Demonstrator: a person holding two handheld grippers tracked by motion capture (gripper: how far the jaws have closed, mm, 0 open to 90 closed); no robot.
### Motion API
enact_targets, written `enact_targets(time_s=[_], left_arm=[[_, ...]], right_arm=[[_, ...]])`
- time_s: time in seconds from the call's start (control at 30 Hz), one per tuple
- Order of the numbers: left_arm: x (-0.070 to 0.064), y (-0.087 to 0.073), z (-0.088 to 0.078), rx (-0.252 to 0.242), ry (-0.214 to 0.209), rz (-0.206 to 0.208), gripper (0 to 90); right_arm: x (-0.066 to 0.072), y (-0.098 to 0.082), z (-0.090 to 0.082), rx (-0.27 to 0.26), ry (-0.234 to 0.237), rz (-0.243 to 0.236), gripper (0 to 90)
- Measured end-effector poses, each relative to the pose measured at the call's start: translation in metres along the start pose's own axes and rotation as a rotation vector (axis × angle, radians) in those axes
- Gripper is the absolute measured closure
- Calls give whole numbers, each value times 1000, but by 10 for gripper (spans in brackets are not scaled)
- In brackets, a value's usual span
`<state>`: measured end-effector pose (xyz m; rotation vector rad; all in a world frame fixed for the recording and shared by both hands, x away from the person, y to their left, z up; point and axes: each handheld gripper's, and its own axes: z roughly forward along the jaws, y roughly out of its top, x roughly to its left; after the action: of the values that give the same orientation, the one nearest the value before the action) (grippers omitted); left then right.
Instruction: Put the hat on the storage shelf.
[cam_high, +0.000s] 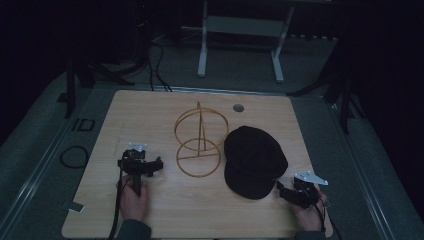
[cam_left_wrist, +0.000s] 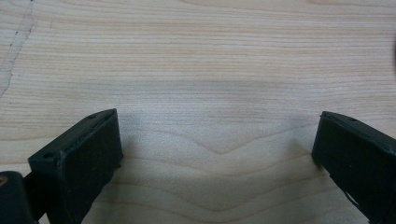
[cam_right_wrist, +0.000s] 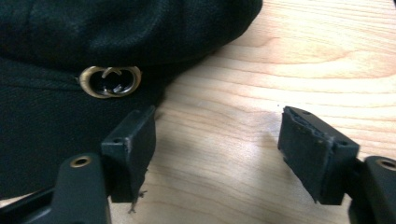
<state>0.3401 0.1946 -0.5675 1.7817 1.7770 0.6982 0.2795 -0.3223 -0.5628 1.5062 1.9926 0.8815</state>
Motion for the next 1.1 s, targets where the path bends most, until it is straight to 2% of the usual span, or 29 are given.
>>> enact_targets(time_s=[0.17, 0.4, 0.43, 0.47, 0.5, 0.57, 0.6, 0.7, 0.73, 0.83, 0.9, 1.0, 1.03, 1.1], left_arm=[[0, 0, 0, 0, 0, 0, 12], [0, 0, 0, 0, 0, 0, 12], [0, 0, 0, 0, 0, 0, 12], [0, 0, 0, 0, 0, 0, 12], [0, 0, 0, 0, 0, 0, 12], [0, 0, 0, 0, 0, 0, 12], [0, 0, 0, 0, 0, 0, 12], [0, 0, 0, 0, 0, 1, 12], [0, 0, 0, 0, 0, 0, 12], [0, 0, 0, 0, 0, 0, 12], [0, 0, 0, 0, 0, 1, 12], [0, 0, 0, 0, 0, 0, 12], [0, 0, 0, 0, 0, 0, 12], [0, 0, 0, 0, 0, 1, 12]], right_arm=[[3, 1, 2, 15, 13, -15, 176], [5, 3, 2, 36, 15, -18, 159], [5, 5, 2, 52, 19, -21, 171], [6, 7, -1, 72, 26, -30, 261], [7, 8, -2, 79, 27, -33, 310], [8, 9, -4, 92, 36, -38, 341], [12, 12, -10, 106, 49, -73, 356], [16, 16, -15, 114, 60, -101, 359], [22, 21, -21, 118, 63, -137, 359], [28, 26, -28, 113, 82, -162, 359], [34, 34, -38, 100, 97, -201, 359], [37, 40, -45, 85, 115, -208, 359], [40, 46, -50, 76, 150, -219, 364], [42, 50, -52, 72, 161, -231, 363]])
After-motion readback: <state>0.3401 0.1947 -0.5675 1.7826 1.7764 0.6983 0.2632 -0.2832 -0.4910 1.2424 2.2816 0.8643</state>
